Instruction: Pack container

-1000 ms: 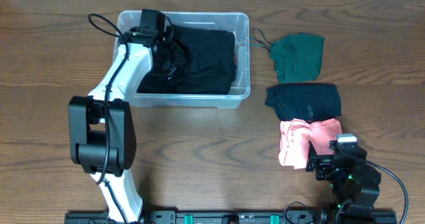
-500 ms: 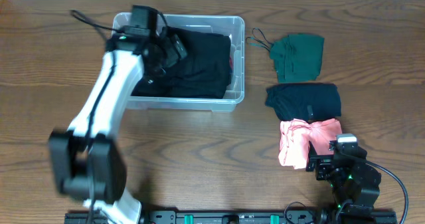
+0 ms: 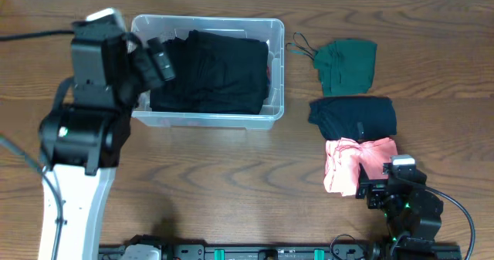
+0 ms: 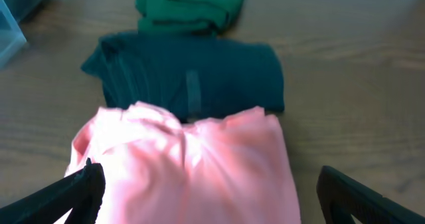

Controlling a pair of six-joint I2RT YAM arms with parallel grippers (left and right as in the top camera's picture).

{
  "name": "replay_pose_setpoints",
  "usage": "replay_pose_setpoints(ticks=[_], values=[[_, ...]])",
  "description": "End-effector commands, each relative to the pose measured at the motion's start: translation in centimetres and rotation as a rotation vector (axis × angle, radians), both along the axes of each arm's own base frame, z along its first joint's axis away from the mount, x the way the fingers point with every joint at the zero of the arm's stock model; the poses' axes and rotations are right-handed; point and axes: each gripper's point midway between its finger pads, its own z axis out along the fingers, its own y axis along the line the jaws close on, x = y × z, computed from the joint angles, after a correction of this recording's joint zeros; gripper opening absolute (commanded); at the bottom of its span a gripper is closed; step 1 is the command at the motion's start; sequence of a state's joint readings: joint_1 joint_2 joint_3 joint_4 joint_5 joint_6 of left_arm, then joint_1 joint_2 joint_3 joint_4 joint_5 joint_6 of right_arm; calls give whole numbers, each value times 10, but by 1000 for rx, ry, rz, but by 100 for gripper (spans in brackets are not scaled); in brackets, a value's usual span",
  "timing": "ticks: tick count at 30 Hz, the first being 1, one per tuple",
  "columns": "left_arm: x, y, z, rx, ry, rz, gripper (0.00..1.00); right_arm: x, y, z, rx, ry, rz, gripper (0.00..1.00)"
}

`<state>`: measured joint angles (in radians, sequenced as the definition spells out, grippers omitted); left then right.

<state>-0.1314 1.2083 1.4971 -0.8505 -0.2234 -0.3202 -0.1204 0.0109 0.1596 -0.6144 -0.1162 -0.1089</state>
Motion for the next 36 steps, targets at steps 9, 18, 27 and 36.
replay_pose_setpoints(ticks=[9,18,27,36], values=[[-41,79,37,310,-49,379,98,10,67,81,680,-206,215,99],[-41,79,37,310,-49,379,98,33,48,142,650,-376,161,99],[-41,79,37,310,-49,379,98,107,44,156,532,-105,161,99],[-41,79,37,310,-49,379,98,217,55,194,509,-8,340,99]])
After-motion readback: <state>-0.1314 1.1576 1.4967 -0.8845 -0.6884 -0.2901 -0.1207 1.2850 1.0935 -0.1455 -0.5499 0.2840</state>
